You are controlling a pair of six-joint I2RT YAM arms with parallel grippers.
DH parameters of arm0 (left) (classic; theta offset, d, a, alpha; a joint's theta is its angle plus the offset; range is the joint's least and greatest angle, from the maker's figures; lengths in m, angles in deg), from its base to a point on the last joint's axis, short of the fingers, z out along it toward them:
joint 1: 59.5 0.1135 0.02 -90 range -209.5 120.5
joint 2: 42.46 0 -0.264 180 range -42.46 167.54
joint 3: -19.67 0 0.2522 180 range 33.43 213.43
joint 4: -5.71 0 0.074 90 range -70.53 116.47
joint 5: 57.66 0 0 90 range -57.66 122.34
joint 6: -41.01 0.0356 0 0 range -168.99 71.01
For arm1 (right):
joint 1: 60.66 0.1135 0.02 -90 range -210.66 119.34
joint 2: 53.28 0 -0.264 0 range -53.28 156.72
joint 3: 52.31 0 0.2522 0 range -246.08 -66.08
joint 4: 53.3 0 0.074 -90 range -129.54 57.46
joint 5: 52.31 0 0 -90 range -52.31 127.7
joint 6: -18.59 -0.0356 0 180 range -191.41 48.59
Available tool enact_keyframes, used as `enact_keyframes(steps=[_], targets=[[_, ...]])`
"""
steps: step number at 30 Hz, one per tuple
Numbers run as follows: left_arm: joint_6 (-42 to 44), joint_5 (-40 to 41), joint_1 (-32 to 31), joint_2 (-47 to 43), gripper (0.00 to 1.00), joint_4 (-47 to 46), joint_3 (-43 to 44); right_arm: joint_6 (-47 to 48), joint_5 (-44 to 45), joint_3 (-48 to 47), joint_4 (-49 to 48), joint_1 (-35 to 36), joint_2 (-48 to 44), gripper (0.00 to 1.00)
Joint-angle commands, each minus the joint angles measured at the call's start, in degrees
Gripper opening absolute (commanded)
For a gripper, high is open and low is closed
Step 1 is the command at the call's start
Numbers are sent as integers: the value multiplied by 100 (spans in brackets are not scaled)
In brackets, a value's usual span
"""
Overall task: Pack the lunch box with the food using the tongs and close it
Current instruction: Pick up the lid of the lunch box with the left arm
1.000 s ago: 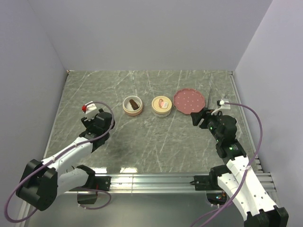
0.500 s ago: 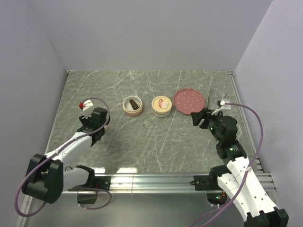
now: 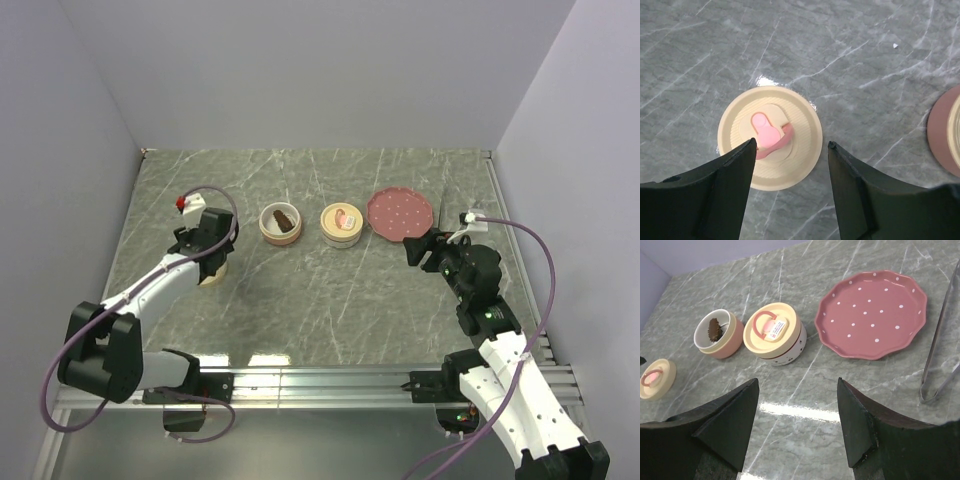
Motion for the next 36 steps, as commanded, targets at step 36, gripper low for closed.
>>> enact_keyframes(steps=[36], targets=[[257,-613,778,1296,54,390,573,-9,24,74,-228,49,4,71]])
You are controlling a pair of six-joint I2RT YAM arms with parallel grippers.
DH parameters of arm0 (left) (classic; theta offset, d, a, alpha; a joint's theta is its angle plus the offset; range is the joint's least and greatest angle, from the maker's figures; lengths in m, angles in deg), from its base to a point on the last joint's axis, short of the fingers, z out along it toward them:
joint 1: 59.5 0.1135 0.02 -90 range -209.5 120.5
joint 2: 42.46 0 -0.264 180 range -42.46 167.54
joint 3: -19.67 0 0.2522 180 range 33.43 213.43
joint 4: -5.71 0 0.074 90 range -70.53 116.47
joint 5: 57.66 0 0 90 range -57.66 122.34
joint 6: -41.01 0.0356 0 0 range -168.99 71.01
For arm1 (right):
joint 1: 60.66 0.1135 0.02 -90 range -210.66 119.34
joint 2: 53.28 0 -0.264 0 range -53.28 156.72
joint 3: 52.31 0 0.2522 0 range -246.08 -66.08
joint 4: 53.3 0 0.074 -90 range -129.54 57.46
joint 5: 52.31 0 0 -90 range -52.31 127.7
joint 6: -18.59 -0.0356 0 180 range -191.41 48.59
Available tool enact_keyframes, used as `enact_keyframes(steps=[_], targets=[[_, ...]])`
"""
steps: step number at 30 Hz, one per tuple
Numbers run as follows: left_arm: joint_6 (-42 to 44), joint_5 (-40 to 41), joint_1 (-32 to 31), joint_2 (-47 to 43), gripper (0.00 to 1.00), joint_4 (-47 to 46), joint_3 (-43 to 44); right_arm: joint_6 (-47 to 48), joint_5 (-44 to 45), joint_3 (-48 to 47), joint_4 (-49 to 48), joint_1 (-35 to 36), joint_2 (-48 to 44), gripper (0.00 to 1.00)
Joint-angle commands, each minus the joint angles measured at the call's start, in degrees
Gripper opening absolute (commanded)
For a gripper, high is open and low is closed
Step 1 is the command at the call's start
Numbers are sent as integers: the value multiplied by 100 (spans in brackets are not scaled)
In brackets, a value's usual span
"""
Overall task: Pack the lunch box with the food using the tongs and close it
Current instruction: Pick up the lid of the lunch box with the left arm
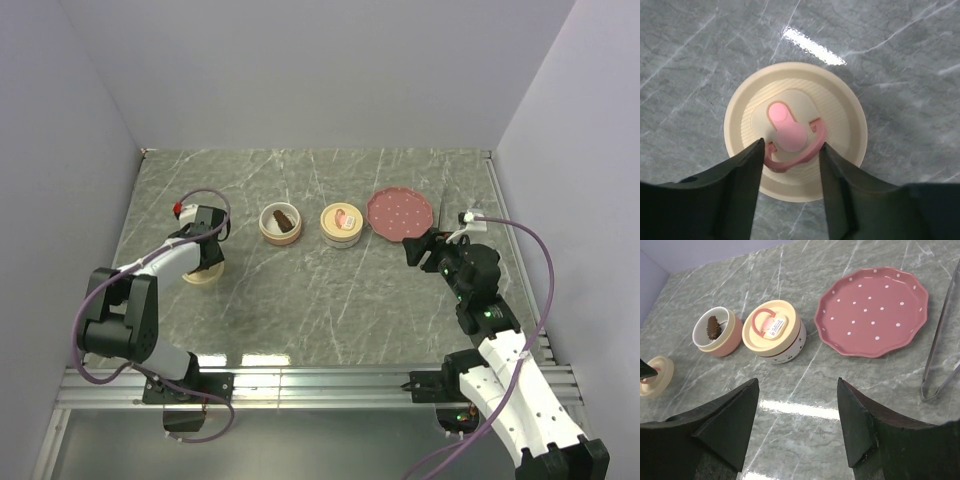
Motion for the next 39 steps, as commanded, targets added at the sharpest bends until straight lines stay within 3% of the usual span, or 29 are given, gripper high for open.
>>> enact_keyframes(steps=[1,10,18,22,32,39], targets=[[106,6,31,202,50,-141,258,-14,37,68,-237,49,-68,71],[141,-240,22,80,20,-299,250,-5,73,77,-237,49,2,71],[150,-346,13,-9,11,-449,241,-5,55,77,-228,49,2,71],[124,-320,-74,-210,0,-624,153,-5,64,77,-228,49,11,71],[106,-170,-487,-1730,0,-1231,-435,-5,99,85,-237,49,29,71],[211,-39,-1137,-2706,0,-1521,-691,-31,195,77,-369,50,99,71]])
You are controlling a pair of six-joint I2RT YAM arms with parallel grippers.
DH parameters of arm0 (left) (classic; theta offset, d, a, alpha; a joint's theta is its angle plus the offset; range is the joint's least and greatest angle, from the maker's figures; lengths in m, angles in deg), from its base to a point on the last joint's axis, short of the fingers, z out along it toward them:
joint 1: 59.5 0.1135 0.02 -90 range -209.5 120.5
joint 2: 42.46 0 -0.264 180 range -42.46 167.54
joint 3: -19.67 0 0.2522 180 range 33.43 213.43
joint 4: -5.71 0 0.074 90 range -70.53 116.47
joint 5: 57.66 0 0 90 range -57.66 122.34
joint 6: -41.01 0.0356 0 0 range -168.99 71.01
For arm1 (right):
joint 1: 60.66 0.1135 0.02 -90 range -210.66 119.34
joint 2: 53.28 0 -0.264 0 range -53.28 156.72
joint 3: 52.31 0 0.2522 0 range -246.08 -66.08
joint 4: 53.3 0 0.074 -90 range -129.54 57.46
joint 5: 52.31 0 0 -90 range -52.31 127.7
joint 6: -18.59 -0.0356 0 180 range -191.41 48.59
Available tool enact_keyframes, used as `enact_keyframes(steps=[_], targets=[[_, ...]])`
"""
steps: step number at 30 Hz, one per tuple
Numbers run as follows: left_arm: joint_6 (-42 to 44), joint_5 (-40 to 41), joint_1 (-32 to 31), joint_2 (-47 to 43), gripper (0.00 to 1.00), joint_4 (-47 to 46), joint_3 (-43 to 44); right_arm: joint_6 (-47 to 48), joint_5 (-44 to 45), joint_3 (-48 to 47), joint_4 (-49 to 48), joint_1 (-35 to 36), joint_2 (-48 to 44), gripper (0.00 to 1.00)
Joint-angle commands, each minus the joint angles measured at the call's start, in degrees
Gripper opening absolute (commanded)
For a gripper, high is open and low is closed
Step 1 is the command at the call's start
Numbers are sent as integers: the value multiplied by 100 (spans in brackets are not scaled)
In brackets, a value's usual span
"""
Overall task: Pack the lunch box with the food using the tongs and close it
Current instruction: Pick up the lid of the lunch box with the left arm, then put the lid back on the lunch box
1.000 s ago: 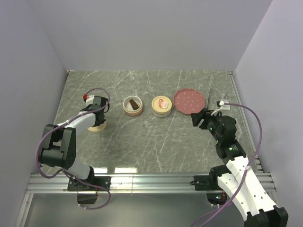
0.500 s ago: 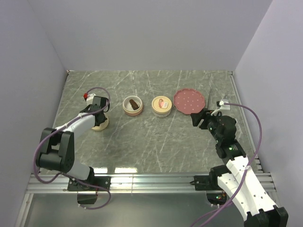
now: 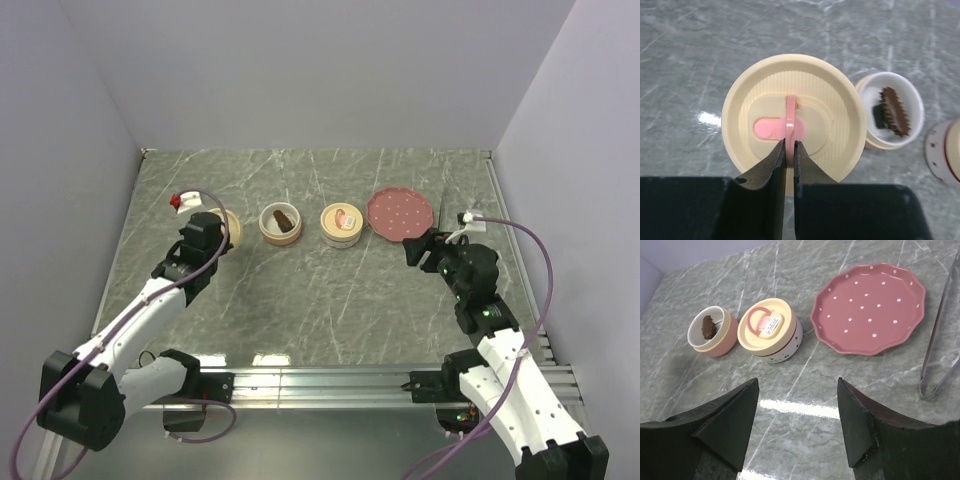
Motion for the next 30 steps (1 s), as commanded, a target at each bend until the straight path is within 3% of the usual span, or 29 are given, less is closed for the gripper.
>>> enact_keyframes(steps=[1,5,9,13,24,30], targets=[[98,171,-331,-311,0,-389,-77,-7,137,5,-297,58,58,71],[177,163,-779,-312,0,-389,20,-16,180,-4,-270,67,93,71],[221,-651,-903,-329,0,-625,29,-16,216,-4,-262,84,84,71],[256,-865,-956,-163,0,-881,142,-7,225,-22,-270,102,154,71],[414,-1024,-991,1806,0,-222,1784,10,260,-31,-305,137,198,71],[598,-1085,-991,2922,0,744,3111,19,269,-13,-297,155,163,71]])
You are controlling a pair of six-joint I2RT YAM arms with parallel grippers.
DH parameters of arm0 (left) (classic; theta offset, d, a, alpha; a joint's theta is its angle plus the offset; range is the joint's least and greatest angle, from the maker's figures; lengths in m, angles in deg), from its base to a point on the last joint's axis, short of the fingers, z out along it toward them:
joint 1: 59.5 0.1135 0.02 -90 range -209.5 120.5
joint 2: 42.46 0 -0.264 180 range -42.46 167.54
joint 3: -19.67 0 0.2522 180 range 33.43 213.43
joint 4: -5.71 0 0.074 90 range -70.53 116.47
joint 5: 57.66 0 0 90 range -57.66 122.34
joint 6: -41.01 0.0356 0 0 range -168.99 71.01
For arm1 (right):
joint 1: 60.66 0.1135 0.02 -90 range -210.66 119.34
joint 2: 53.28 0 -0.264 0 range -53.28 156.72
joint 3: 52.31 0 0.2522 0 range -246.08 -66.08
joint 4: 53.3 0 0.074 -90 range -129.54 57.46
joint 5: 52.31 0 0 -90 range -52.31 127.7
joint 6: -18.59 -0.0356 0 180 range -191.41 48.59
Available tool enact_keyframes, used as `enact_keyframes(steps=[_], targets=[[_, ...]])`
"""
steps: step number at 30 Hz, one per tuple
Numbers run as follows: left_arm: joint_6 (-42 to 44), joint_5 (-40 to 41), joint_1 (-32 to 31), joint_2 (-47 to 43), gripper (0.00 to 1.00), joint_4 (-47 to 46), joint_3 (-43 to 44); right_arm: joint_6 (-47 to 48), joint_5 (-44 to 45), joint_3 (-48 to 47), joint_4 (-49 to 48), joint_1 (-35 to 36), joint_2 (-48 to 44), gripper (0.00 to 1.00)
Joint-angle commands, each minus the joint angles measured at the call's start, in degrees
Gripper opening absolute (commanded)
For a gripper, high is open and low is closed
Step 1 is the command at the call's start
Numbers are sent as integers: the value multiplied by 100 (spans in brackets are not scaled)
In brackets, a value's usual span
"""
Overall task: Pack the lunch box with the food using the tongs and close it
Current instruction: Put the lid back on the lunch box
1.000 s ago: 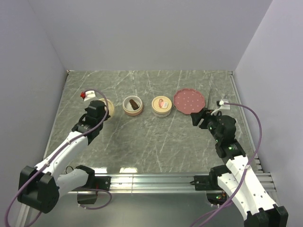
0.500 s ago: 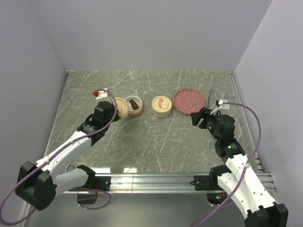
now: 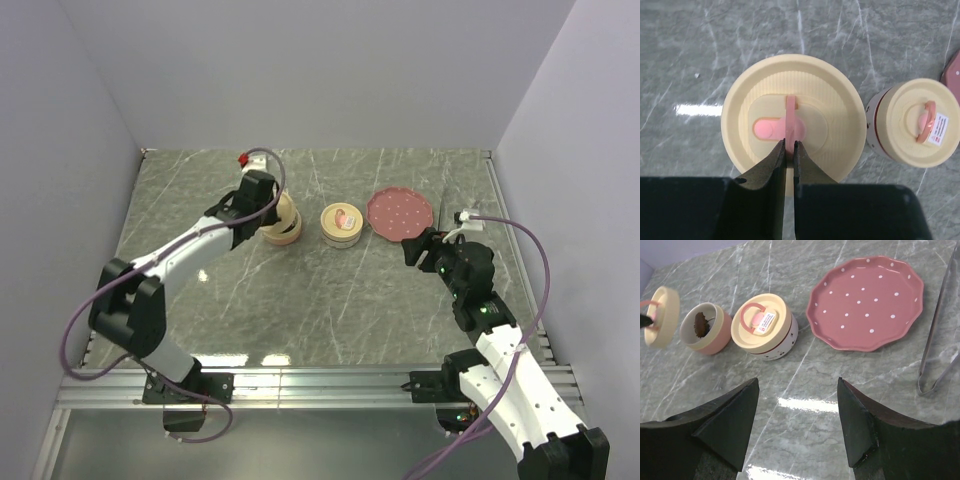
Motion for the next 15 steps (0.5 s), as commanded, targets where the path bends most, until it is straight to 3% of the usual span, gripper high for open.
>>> enact_keyframes(steps=[1,6,15], targets=[[238,-128,-16,391,0,441,799,13,92,-13,-253,59,-66,71],[317,-102,-25,1007,0,915,1344,21,118,4,-227,59,-137,71],[361,-251,-25,1122,1,1083,1520,21,100,4,-253,50,-110,71]])
